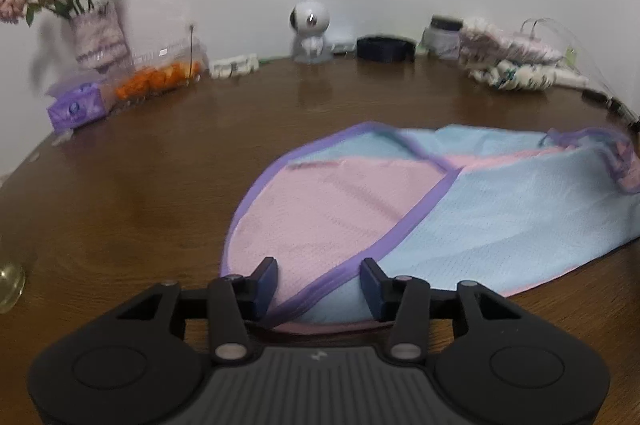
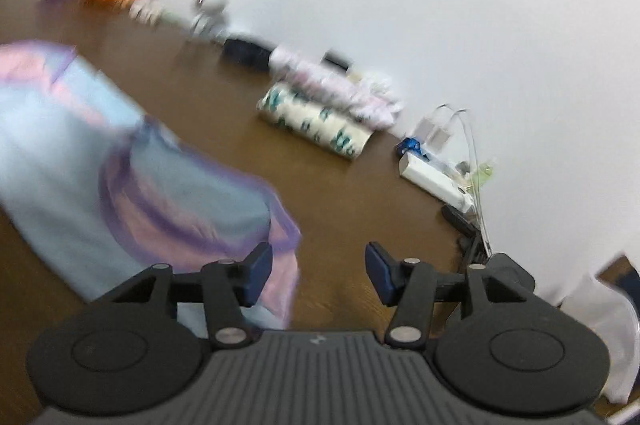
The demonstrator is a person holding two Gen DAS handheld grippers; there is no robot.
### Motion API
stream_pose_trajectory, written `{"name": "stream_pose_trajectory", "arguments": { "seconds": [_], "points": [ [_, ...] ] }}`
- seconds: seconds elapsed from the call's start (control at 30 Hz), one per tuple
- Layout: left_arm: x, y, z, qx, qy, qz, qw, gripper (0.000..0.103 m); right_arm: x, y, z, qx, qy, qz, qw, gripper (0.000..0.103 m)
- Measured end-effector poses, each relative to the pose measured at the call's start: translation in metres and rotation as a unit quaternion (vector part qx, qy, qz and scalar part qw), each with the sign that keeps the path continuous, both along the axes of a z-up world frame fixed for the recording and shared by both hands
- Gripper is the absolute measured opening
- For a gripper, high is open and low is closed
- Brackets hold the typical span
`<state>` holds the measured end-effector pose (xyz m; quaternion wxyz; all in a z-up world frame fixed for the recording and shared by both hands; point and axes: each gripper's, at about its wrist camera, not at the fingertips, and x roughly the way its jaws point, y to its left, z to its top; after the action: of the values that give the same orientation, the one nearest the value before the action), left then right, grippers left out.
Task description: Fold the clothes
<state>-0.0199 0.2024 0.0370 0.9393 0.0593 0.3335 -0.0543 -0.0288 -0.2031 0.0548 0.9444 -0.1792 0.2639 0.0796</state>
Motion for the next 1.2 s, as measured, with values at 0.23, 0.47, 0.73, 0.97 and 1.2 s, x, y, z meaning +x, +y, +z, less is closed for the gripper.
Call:
{"name": "stream_pose_trajectory", "arguments": {
  "seconds": [0.23,0.47,0.73,0.97,1.2],
  "points": [
    [-0.001,-0.017,-0.002,0.0,0.004,-0.007,1.0,0.044,0.008,0.041,-0.024,0.159,0.105,0.071,0.979,0.038],
    [-0.007,-0.004,-0.013,-0.01,0.014,0.03,0.9994,0.047,0.017,0.043,-0.041,0.123,0.105,0.058,0.985,0.044],
    [-0.012,-0.006,-0.008,-0.013,0.038,0.039,0.9985,0.042,0.012,0.031,-0.039,0.124,0.114,0.061,0.984,0.05],
    [-0.045,-0.011,-0.005,-0.013,0.055,0.042,0.9975,0.039,-0.011,0.016,-0.035,0.119,0.131,0.076,0.981,0.05],
    [-0.066,-0.005,0.008,-0.072,0.066,0.038,0.9945,0.038,-0.026,-0.011,-0.013,0.145,0.15,0.095,0.973,0.054]
  ]
}}
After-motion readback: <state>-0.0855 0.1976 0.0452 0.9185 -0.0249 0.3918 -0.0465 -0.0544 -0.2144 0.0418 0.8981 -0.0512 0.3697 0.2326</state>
